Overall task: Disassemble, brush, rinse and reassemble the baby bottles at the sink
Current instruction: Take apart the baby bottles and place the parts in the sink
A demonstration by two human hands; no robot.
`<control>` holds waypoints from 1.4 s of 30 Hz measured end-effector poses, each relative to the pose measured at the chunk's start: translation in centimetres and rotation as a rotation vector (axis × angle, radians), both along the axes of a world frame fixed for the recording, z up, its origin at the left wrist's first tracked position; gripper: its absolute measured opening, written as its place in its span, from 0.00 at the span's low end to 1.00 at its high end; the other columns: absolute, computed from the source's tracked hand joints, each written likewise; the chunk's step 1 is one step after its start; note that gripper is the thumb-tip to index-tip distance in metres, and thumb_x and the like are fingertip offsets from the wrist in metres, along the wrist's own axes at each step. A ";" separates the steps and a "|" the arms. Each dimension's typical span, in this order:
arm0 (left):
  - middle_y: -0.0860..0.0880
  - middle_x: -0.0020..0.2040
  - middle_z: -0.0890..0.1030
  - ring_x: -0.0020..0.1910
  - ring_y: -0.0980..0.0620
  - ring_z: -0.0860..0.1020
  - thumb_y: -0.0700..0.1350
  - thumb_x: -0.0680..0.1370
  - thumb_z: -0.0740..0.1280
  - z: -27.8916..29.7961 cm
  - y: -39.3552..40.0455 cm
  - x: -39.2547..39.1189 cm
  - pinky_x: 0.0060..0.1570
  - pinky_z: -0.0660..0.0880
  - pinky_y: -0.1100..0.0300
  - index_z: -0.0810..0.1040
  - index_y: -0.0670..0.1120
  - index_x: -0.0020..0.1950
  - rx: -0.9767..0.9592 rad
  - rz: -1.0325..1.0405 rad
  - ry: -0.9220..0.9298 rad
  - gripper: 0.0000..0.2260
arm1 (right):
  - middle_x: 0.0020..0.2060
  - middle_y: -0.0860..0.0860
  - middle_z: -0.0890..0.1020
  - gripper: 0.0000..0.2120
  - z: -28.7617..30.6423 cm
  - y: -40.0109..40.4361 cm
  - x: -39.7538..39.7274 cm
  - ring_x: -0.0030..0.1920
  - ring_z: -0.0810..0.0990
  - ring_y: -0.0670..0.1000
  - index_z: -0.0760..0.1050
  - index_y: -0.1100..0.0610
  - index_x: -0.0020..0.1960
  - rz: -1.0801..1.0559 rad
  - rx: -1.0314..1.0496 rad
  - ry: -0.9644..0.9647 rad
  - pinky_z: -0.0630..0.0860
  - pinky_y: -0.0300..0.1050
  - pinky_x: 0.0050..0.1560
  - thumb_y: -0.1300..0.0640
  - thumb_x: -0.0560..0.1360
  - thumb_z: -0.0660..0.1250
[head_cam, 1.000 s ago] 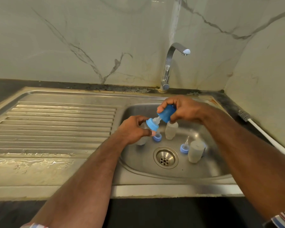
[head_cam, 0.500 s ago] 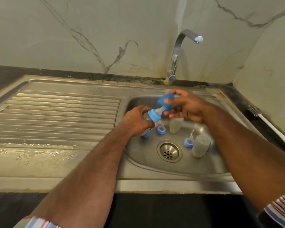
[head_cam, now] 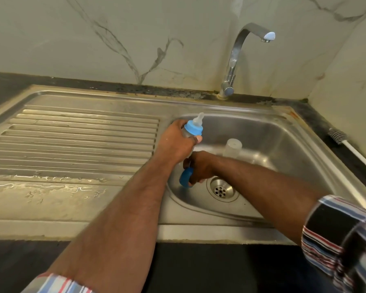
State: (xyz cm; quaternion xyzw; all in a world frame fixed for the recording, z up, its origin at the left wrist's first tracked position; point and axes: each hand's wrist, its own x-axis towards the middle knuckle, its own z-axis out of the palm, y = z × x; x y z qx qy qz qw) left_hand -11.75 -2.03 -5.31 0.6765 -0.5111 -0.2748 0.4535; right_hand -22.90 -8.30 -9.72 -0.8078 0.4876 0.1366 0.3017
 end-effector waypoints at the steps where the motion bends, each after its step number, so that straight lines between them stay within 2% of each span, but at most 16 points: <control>1: 0.55 0.57 0.78 0.55 0.54 0.77 0.49 0.76 0.75 0.0 -0.1 0.0 0.53 0.71 0.60 0.74 0.50 0.70 -0.007 0.009 0.003 0.24 | 0.60 0.52 0.78 0.25 -0.4 -0.1 0.2 0.45 0.85 0.51 0.74 0.50 0.61 0.014 0.007 0.008 0.84 0.45 0.47 0.60 0.68 0.80; 5: 0.56 0.55 0.77 0.53 0.56 0.77 0.50 0.77 0.75 -0.2 -0.4 -0.2 0.48 0.70 0.64 0.74 0.51 0.69 -0.026 0.042 0.008 0.22 | 0.62 0.53 0.76 0.26 -1.8 -0.1 0.8 0.49 0.83 0.50 0.72 0.50 0.63 0.080 -0.019 0.053 0.83 0.42 0.45 0.62 0.70 0.77; 8: 0.56 0.54 0.77 0.52 0.57 0.76 0.50 0.77 0.75 -0.2 -0.4 -0.5 0.48 0.69 0.64 0.74 0.51 0.68 -0.035 0.043 0.013 0.22 | 0.63 0.53 0.76 0.27 -2.2 0.0 1.0 0.53 0.80 0.50 0.71 0.49 0.67 0.097 -0.019 0.067 0.76 0.38 0.41 0.63 0.71 0.75; 12: 0.56 0.57 0.78 0.54 0.56 0.76 0.50 0.77 0.75 0.0 -0.2 -0.4 0.51 0.70 0.61 0.74 0.51 0.69 -0.035 0.026 0.018 0.22 | 0.68 0.51 0.74 0.34 -1.2 0.0 0.9 0.54 0.82 0.51 0.65 0.50 0.74 0.079 0.064 0.031 0.81 0.43 0.50 0.63 0.73 0.74; 13: 0.56 0.58 0.78 0.55 0.56 0.76 0.50 0.77 0.75 0.0 -0.2 -0.3 0.52 0.70 0.60 0.74 0.51 0.70 -0.033 0.018 0.022 0.23 | 0.65 0.52 0.76 0.33 -0.7 -0.2 0.6 0.49 0.83 0.50 0.66 0.52 0.75 0.046 0.086 0.018 0.83 0.44 0.49 0.64 0.73 0.73; 15: 0.56 0.59 0.77 0.56 0.56 0.76 0.50 0.77 0.75 0.0 -0.1 -0.3 0.52 0.70 0.61 0.73 0.51 0.71 -0.024 -0.003 0.025 0.24 | 0.53 0.56 0.82 0.23 0.8 -0.7 -0.8 0.40 0.85 0.52 0.71 0.57 0.70 -0.070 0.136 -0.012 0.84 0.45 0.44 0.66 0.76 0.70; 17: 0.57 0.61 0.78 0.57 0.56 0.76 0.50 0.76 0.76 0.1 0.1 -0.4 0.50 0.70 0.64 0.73 0.50 0.72 -0.005 -0.039 0.008 0.26 | 0.47 0.60 0.84 0.14 3.0 -1.6 -2.7 0.38 0.85 0.53 0.75 0.59 0.64 -0.212 0.173 -0.200 0.84 0.48 0.42 0.66 0.79 0.66; 19: 0.55 0.63 0.79 0.56 0.56 0.77 0.52 0.74 0.78 0.1 0.1 -0.5 0.48 0.71 0.64 0.74 0.50 0.72 0.018 -0.070 -0.016 0.28 | 0.48 0.61 0.84 0.07 6.1 -2.3 -4.6 0.37 0.83 0.53 0.78 0.56 0.58 -0.386 0.108 -0.508 0.82 0.46 0.38 0.58 0.82 0.64; 21: 0.54 0.62 0.80 0.55 0.55 0.77 0.53 0.72 0.79 0.1 0.3 -0.7 0.50 0.71 0.61 0.75 0.50 0.70 0.042 -0.088 -0.038 0.29 | 0.47 0.58 0.85 0.17 9.5 -2.5 -6.0 0.35 0.80 0.51 0.79 0.54 0.55 -0.523 0.130 -0.733 0.78 0.44 0.36 0.41 0.81 0.62; 23: 0.54 0.60 0.80 0.54 0.56 0.77 0.53 0.71 0.79 0.3 0.5 -1.0 0.50 0.71 0.61 0.75 0.50 0.69 0.058 -0.106 -0.071 0.28 | 0.46 0.56 0.84 0.31 11.7 -2.2 -6.4 0.35 0.81 0.51 0.80 0.55 0.57 -0.448 0.193 -0.689 0.80 0.46 0.39 0.30 0.74 0.62; 24: 0.54 0.60 0.80 0.55 0.56 0.77 0.54 0.71 0.79 0.4 0.7 -1.1 0.51 0.70 0.61 0.75 0.50 0.69 0.063 -0.119 -0.095 0.29 | 0.48 0.57 0.84 0.33 12.1 -1.8 -6.3 0.36 0.81 0.52 0.79 0.56 0.58 -0.373 0.180 -0.607 0.81 0.48 0.41 0.29 0.71 0.64; 27: 0.55 0.61 0.79 0.56 0.57 0.76 0.55 0.70 0.80 0.6 1.0 -1.3 0.51 0.70 0.62 0.74 0.50 0.71 0.098 -0.169 -0.175 0.32 | 0.47 0.61 0.85 0.27 11.9 -0.8 -5.6 0.38 0.84 0.52 0.80 0.59 0.54 -0.258 0.048 -0.471 0.84 0.50 0.49 0.36 0.70 0.71; 30: 0.53 0.62 0.80 0.54 0.57 0.76 0.54 0.67 0.82 0.5 1.0 -1.5 0.44 0.68 0.67 0.73 0.50 0.71 0.130 -0.193 -0.270 0.35 | 0.45 0.60 0.86 0.24 11.4 -0.8 -5.8 0.39 0.85 0.52 0.81 0.61 0.53 -0.277 0.030 -0.423 0.84 0.48 0.49 0.41 0.71 0.74; 31: 0.52 0.63 0.80 0.54 0.57 0.76 0.52 0.68 0.81 0.4 1.0 -1.5 0.45 0.69 0.67 0.73 0.51 0.71 0.142 -0.187 -0.304 0.34 | 0.46 0.60 0.86 0.22 11.3 -0.8 -5.9 0.39 0.85 0.52 0.81 0.61 0.54 -0.282 0.054 -0.413 0.84 0.47 0.48 0.43 0.72 0.74; 34: 0.52 0.63 0.80 0.53 0.57 0.74 0.50 0.70 0.80 0.3 0.9 -1.5 0.51 0.69 0.61 0.74 0.51 0.71 0.143 -0.185 -0.366 0.31 | 0.47 0.59 0.86 0.16 10.9 -0.7 -6.4 0.42 0.86 0.54 0.82 0.60 0.54 -0.265 0.065 -0.457 0.84 0.47 0.48 0.50 0.72 0.76; 42: 0.53 0.58 0.82 0.53 0.53 0.78 0.50 0.71 0.79 0.9 1.1 -1.0 0.53 0.73 0.58 0.77 0.52 0.66 0.158 -0.254 -0.365 0.25 | 0.47 0.54 0.86 0.13 10.9 -0.1 -6.8 0.45 0.87 0.54 0.83 0.56 0.57 -0.182 0.007 -0.523 0.85 0.48 0.46 0.58 0.73 0.76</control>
